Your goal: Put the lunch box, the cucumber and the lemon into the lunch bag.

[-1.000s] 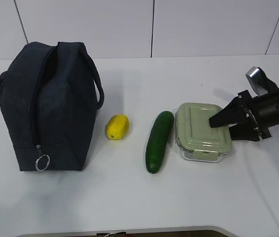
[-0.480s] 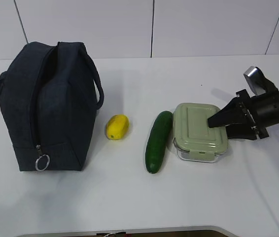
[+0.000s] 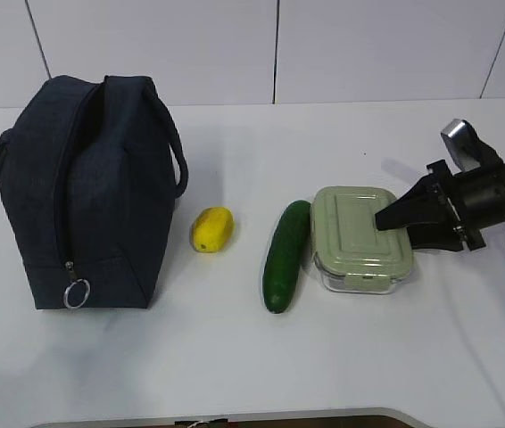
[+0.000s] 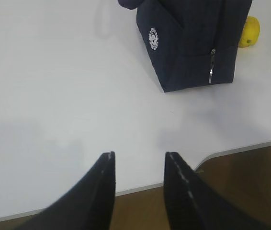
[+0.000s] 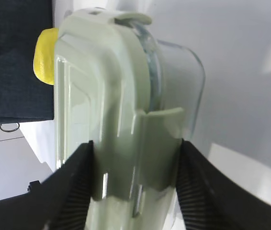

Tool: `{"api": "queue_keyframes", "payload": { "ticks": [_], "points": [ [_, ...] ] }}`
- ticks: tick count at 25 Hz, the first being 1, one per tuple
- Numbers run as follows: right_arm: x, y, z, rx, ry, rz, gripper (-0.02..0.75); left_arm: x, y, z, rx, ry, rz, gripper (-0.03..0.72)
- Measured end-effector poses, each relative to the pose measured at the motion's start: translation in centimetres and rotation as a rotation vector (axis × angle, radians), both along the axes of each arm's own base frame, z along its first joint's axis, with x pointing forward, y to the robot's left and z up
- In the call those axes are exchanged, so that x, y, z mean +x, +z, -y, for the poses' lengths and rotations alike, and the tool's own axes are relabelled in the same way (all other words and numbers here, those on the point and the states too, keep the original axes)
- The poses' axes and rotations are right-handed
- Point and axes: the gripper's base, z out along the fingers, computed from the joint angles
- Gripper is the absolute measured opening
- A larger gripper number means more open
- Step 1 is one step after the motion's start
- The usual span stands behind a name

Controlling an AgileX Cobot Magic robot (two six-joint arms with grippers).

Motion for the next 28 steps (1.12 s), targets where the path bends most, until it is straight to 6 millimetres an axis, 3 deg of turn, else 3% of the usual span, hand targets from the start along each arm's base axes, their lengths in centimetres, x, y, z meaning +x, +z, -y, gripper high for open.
{"api": "queue_keyframes", "payload": {
  "ticks": [28],
  "points": [
    [0.19, -0.04, -0.03, 0.015, -0.022, 0.002, 0.383, 0.0, 0.0, 0.0, 0.0, 0.0, 0.0, 0.242]
  ]
}}
